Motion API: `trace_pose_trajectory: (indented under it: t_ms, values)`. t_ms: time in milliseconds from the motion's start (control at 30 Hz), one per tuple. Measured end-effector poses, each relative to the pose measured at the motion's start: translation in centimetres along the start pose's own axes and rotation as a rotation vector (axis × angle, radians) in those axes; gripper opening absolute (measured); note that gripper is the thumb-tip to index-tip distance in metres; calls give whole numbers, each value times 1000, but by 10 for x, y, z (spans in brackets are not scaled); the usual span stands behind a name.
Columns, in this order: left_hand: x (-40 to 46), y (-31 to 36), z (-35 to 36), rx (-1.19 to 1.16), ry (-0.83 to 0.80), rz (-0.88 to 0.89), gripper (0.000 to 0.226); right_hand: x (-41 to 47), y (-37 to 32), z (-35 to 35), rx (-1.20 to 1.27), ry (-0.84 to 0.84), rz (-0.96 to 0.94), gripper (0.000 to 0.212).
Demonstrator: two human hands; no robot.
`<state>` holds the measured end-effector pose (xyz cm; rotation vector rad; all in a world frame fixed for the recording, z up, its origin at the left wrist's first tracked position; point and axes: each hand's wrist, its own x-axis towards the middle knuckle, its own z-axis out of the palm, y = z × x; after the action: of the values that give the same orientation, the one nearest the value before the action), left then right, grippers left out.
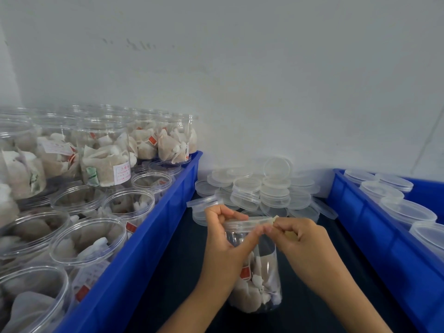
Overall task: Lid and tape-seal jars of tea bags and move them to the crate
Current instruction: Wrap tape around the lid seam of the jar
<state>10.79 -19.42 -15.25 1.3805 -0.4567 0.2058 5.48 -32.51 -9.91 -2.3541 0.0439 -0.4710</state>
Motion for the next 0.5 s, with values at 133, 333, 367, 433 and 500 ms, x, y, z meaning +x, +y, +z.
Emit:
trace_pose_trajectory:
  t_ms: [133,333,367,433,500]
  values:
    - [-1,-2,2,-19,-5,-204,71,-2,1,3,3,33,-5,40]
    - [2,-4,-4,-130,-55,-177,68,-4,3,-4,-57,-66,-38,31]
    - [4,-4,-7,-133,-73,-173,67,-4,3,-7,-100,-86,-54,30]
    - [6,-4,-10,-128,-119,-172,68,-5,3,-12,-235,-94,-77,36]
    - [8,-4,-12,-122,-150,-183,70,-6,1,-15,-348,-78,-97,43]
